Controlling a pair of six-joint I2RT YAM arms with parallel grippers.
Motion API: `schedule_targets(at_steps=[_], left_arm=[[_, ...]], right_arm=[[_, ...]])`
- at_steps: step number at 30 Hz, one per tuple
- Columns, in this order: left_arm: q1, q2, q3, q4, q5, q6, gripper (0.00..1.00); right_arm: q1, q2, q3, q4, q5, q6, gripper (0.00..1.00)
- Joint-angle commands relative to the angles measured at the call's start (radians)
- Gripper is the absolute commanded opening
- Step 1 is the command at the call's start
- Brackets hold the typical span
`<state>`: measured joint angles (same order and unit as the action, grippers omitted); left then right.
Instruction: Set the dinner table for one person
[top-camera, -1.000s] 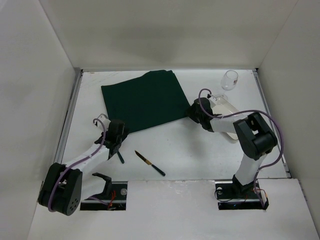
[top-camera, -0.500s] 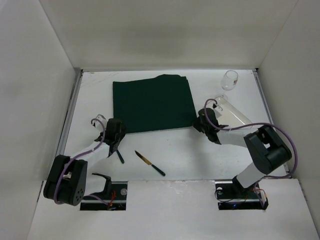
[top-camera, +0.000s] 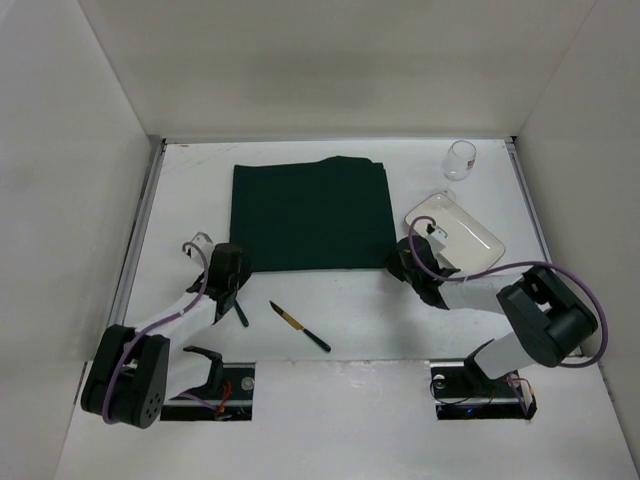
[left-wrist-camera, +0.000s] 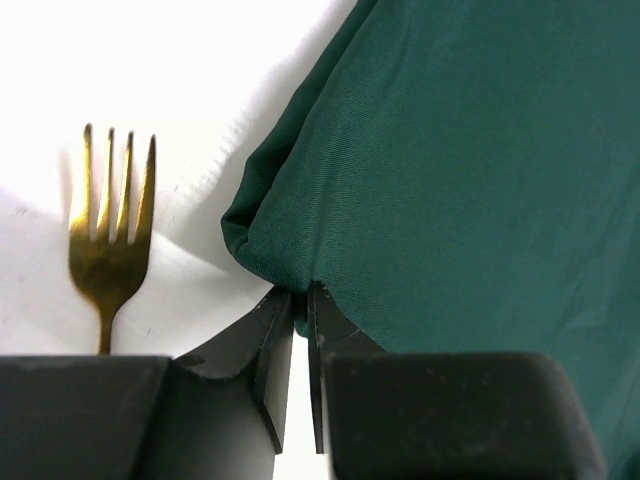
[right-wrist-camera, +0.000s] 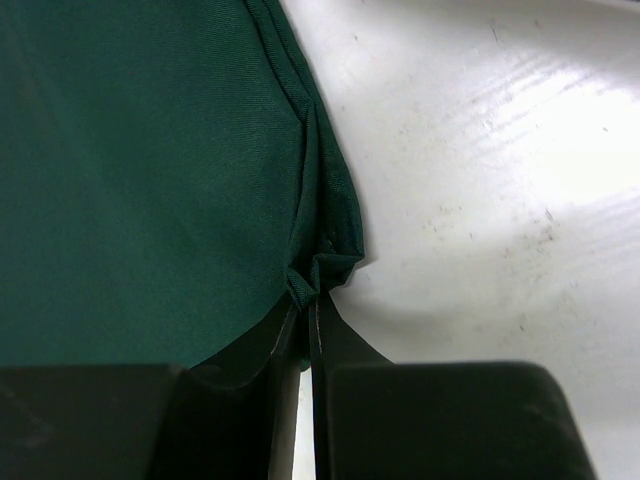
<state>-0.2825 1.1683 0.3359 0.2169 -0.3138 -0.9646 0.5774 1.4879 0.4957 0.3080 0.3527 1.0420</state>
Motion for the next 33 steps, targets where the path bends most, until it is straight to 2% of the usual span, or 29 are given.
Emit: schedule_targets(at_steps=[1, 14, 24, 33], left_arm=[[-0.010, -0.067, -0.041, -0.037, 0.009, 0.032, 0.06], [-0.013, -0.219, -0.095, -0.137, 0.030, 0.044, 0.12], [-0.099, -0.297, -0.126, -0.189, 0.025, 0.018, 0.08], [-0.143, -0.366, -0.132, -0.270, 0.008, -0.002, 0.06]], right_arm=[[0.032, -0.031, -0.032, 0.003, 0.019, 0.019, 0.12], [0.097, -0.159, -0.120, -0.089, 0.051, 0.067, 0.12], [0.098, -0.276, -0.141, -0.191, 0.046, 0.072, 0.13], [0.118, -0.465, -0.144, -0.398, 0.069, 0.092, 0.13]])
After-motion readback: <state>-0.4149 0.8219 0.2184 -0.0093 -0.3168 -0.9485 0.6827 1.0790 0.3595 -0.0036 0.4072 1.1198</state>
